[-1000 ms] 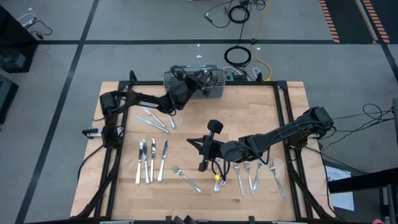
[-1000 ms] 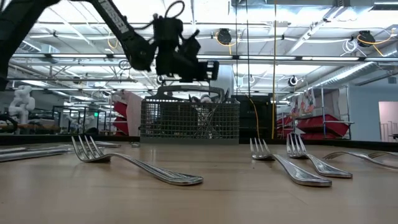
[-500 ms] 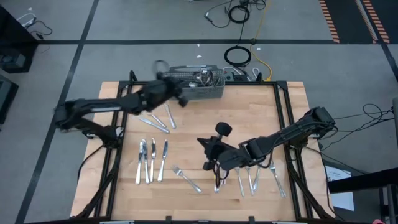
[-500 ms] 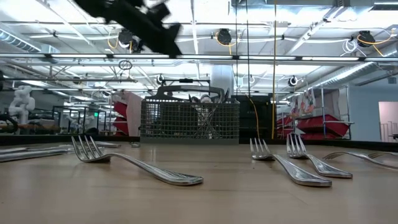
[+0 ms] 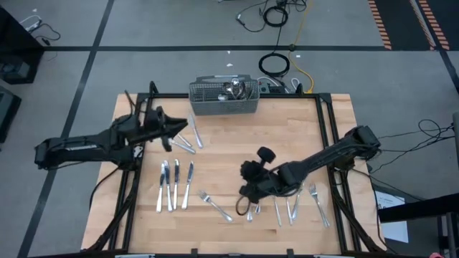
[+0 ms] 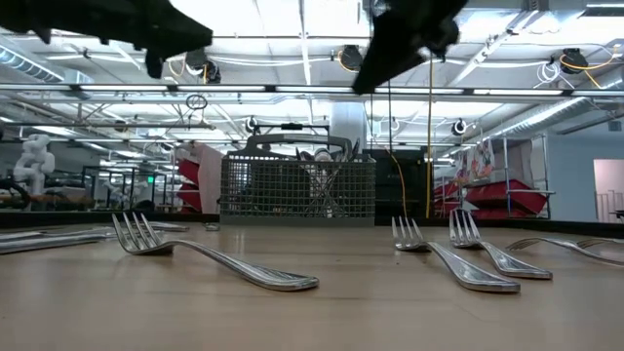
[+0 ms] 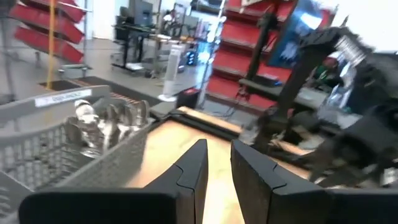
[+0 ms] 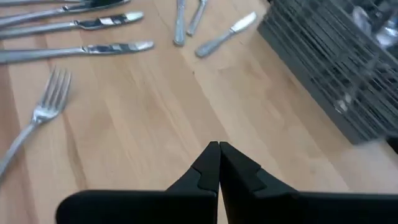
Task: Sort silverware
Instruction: Put the silver knife into the gray utensil holder
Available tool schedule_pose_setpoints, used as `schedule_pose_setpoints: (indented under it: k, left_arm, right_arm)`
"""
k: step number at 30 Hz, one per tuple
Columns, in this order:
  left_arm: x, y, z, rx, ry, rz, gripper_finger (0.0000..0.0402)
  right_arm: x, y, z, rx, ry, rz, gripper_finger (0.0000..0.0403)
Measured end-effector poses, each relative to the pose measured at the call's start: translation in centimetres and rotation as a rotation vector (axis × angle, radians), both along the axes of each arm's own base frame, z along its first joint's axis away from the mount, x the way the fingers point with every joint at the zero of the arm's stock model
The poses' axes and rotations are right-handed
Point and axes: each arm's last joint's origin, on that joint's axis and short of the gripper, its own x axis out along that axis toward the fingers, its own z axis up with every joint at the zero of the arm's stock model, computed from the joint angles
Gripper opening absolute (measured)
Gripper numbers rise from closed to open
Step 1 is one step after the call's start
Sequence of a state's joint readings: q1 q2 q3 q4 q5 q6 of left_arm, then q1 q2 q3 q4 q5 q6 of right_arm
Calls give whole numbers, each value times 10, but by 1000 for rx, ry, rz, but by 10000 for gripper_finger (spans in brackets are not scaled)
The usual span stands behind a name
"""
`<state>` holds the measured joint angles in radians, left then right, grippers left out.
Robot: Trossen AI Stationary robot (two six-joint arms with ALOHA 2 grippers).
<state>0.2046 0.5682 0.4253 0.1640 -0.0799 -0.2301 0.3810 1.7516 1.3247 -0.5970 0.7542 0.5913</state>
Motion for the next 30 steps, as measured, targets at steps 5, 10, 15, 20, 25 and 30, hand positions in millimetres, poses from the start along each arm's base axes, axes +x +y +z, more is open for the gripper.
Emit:
schedule_pose_setpoints:
  k: [5,10,15,20,25,30]
  left_arm:
    - [-10,-5,-14,-65,102,25,77]
    - [-11,-3,-36,-109,313,113,77]
    - [-14,7,-49,-104,438,412,77]
    - [-13,18,-60,-148,540,501,77]
    - [1,26,-76,-253,626,430,77]
    - [18,30,-85,-262,783,178,77]
  right_arm:
    - [30,-22,-16,-4,-2,67,18]
    - [38,-34,-21,62,25,128,55]
    - [42,-45,-16,42,-5,122,79]
    - [41,-48,-18,34,22,126,81]
    - [43,-52,-16,-14,23,137,78]
    - [42,-53,-17,-33,57,149,78]
